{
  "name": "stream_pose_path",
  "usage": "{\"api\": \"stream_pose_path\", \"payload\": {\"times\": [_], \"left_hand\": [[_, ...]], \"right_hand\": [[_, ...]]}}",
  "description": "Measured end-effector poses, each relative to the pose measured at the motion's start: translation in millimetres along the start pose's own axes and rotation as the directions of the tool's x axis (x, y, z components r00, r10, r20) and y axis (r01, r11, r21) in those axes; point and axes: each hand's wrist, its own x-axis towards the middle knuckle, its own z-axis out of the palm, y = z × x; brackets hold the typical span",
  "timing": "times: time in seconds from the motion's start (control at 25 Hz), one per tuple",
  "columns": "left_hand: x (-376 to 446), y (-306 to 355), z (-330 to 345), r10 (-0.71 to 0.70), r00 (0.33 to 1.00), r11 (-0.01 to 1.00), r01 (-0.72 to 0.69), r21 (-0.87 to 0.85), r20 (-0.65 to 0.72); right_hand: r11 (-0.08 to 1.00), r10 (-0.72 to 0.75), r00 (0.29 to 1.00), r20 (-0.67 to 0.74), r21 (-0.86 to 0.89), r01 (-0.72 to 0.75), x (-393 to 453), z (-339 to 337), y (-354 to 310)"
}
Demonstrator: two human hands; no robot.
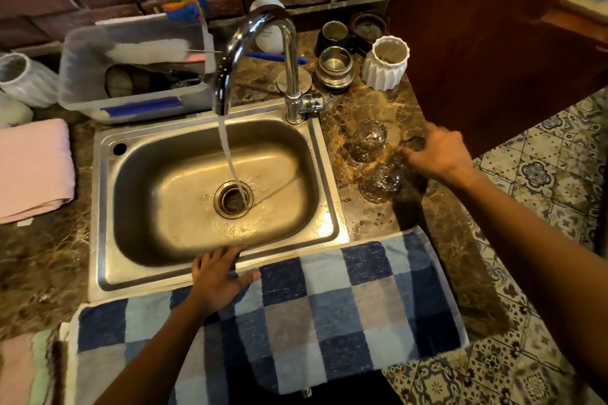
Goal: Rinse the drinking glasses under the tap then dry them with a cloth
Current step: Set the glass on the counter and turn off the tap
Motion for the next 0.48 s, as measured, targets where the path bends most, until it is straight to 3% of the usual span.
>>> {"api": "stream_pose_path", "payload": {"times": [0.12,0.24,0.36,0.48], "left_hand": [[1.2,1.0,-0.2,0.005,1.000,1.000,-0.006,0.027,0.012],[-0.2,-2.2,-5.8,-0.004,0.999,0.991,-0.001,-0.131,-0.036],[-2.8,-25.4,-14.4,-0.061,0.983,0.995,0.045,-0.093,-0.174],[-5.2,-46.5,-17.6,-0.114,0.988,0.993,0.118,0.029,-0.104]], "right_hand": [[0.988,-0.155,0.966,-0.206,-0.033,0.151,-13.3,-10.8,-31.2],[0.948,-0.251,0.933,-0.257,0.131,0.291,-11.4,-10.7,-81.5],[0.915,-0.203,0.956,-0.214,0.305,0.263,5.4,2.7,-131.7],[0.937,-0.059,0.985,-0.163,0.331,0.111,32.2,20.3,-157.2]]}}
